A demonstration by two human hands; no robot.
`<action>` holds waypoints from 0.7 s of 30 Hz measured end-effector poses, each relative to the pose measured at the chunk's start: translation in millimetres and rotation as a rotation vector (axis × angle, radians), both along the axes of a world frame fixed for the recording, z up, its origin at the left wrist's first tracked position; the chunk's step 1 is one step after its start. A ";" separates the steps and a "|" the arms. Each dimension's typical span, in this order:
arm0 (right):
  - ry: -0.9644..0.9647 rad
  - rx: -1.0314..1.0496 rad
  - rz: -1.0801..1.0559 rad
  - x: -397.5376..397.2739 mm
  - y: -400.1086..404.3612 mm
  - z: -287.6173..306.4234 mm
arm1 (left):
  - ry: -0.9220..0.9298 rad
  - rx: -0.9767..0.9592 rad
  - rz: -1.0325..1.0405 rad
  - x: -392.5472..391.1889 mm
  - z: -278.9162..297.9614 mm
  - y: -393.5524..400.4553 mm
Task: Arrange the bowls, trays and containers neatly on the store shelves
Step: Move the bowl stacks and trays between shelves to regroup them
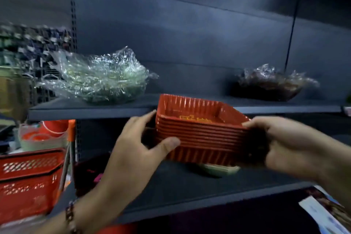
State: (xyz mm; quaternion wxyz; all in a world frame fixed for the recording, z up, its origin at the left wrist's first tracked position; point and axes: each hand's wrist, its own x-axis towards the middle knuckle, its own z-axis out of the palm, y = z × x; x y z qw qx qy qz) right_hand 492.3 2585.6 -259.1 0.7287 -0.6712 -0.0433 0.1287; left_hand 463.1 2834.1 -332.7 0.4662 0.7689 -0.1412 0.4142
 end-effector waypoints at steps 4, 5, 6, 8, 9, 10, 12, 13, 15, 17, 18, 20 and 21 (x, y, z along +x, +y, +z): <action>-0.026 -0.030 -0.034 35.3 8.4 46.8 | -0.003 0.046 0.053 31.2 54.1 6.0; -0.031 -0.042 -0.059 49.1 12.2 55.6 | -0.007 0.058 0.072 40.3 64.4 6.4; -0.042 -0.054 -0.086 63.1 16.7 63.8 | -0.012 0.063 0.092 49.4 73.7 6.2; -0.082 -0.095 -0.138 93.2 25.6 77.0 | -0.002 0.057 0.096 68.2 88.1 6.5; -0.099 -0.121 -0.156 107.1 30.5 82.1 | 0.011 0.050 0.083 77.4 92.8 7.3; -0.105 -0.142 -0.164 119.8 35.3 85.5 | 0.029 0.055 0.080 87.0 94.6 9.8; -0.094 -0.183 -0.171 143.6 43.5 84.7 | 0.057 0.077 0.102 105.0 92.8 16.1; -0.088 -0.203 -0.178 152.9 46.0 81.3 | 0.075 0.092 0.130 112.8 89.8 19.2; -0.133 -0.225 -0.193 165.8 50.3 72.7 | 0.140 0.172 0.219 124.8 84.0 22.7; -0.303 -0.279 -0.211 176.8 54.6 62.8 | 0.145 0.311 0.330 133.3 79.2 22.8; -0.435 -0.355 -0.238 181.5 56.6 58.0 | 0.115 0.389 0.391 136.0 78.6 21.3; -0.783 -0.670 -0.312 186.5 59.9 46.6 | 0.035 0.526 0.505 140.5 79.3 19.1; -0.964 -0.843 -0.313 188.5 61.7 39.3 | -0.002 0.572 0.540 141.9 80.8 18.8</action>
